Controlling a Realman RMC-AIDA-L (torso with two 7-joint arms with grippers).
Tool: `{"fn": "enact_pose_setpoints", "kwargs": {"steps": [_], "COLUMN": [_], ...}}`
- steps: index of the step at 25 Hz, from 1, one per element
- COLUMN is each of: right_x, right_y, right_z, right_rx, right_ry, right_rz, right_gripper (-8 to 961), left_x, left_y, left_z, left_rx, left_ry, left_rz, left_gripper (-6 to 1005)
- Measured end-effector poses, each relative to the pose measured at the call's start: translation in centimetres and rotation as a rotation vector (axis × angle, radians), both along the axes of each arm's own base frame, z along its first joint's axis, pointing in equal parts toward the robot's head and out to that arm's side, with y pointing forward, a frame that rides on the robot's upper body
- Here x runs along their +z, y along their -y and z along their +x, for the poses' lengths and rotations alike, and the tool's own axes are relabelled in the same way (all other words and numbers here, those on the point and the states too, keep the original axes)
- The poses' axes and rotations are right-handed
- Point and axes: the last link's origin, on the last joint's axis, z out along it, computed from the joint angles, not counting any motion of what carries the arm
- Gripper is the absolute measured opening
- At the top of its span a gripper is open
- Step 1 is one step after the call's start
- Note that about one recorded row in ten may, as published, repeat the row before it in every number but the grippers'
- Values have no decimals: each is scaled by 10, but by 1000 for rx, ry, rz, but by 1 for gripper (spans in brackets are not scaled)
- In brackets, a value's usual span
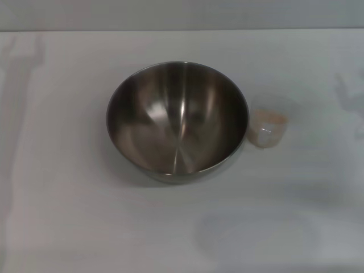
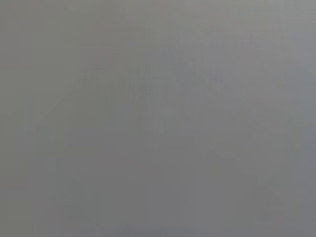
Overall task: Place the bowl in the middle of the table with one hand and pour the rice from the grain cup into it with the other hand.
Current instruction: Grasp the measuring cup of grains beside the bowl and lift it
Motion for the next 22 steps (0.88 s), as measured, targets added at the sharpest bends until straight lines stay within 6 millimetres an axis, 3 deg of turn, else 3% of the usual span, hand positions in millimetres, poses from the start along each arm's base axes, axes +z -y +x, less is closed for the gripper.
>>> {"fn": "enact_pose_setpoints", "kwargs": {"steps": [3, 10, 14, 22], "right_x": [-11, -39, -35, -20], "right_y": [8, 63, 82, 84], "right_z": [-1, 6, 18, 36], "right_rx": [20, 62, 87, 93], "right_ry": [-48, -90, -49, 126], "right_rz": [-66, -235, -340, -568], "right_gripper": [535, 535, 535, 535], "left_x": [-6, -5, -3, -13], "left_y": [8, 18, 20, 26], "left_z": [-4, -22, -27, -29], "left_rx": [-60, 14, 36, 59], "left_ry": [78, 42, 30, 37], "left_rz": [-52, -35, -19, -15], "left_gripper": [577, 577, 577, 576]}}
